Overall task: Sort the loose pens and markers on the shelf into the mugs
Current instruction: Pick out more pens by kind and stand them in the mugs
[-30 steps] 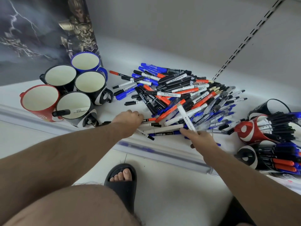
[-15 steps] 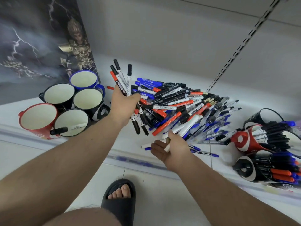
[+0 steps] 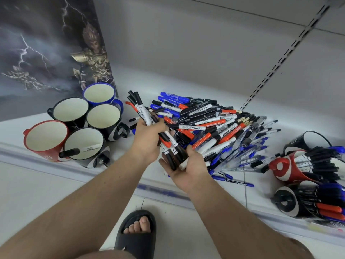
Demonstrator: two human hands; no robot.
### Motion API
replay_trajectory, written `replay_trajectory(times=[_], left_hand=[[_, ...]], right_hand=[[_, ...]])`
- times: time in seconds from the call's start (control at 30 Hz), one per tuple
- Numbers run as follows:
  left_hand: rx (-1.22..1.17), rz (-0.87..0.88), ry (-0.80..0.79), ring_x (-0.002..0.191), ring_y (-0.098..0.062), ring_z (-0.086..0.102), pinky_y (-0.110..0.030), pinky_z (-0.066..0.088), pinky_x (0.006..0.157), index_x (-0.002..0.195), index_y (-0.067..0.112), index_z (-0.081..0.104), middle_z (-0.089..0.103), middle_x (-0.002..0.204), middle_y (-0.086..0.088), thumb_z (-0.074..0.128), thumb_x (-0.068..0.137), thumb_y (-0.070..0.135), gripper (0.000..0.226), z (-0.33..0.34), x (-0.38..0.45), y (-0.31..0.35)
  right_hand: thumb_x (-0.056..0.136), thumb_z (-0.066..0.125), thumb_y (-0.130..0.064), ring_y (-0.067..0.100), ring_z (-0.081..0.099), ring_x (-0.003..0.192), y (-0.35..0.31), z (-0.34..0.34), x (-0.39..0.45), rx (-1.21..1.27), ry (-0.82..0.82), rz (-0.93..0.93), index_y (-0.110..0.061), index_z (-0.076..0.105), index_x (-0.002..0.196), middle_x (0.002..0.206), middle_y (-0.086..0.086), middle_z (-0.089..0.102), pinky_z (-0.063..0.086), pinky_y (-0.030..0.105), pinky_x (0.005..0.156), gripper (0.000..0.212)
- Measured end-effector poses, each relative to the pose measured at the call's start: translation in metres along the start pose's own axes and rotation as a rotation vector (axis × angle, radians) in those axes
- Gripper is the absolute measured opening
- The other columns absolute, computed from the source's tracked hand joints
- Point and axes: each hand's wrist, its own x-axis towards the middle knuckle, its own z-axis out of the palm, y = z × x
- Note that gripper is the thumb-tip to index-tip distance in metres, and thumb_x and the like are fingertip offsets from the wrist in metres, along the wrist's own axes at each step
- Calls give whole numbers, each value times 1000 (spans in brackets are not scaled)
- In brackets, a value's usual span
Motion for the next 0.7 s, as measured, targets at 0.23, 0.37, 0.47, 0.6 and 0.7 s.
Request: replay_trajectory(times=[0.23,0.37,0.47,0.6,0.7], left_hand=[[77,17,-175,64,-17,55,-28,49,60,109,18,55,58,70,1,49,79,-25,53,4,-5,-3],[138,-31,-310,65,-22,56,-36,50,68,103,14,60,59,70,-1,62,66,-11,44,3,-8,-4],[227,-69,-371,73,-26,60,-41,50,80,104,9,58,61,71,-3,67,63,-3,44,0,-11,-8],[381,3,-396,70,-25,58,-29,50,61,90,2,57,60,70,-6,69,72,-7,24,1,-11,-6],[578,97,-315,59,-10,56,-19,45,51,83,14,59,61,64,10,65,85,-7,22,-5,-4,-3]], right_hand=[[94,66,-27,27,74,76,8,0,-8,11,-33,25,-4,67,110,94,19,72,62,37,65,28],[97,61,-24,19,75,83,4,5,-9,-119,-100,-72,-9,71,107,95,11,76,61,34,68,20],[101,53,-29,22,72,98,-1,7,-6,-186,-141,-122,-14,70,115,105,10,75,60,39,76,26],[102,51,-33,26,69,102,-13,-1,-2,-276,-95,-154,-13,69,113,111,10,72,57,47,85,29],[98,59,-29,15,68,79,-28,-8,-2,-382,102,-329,-5,66,111,95,7,72,58,35,79,28]])
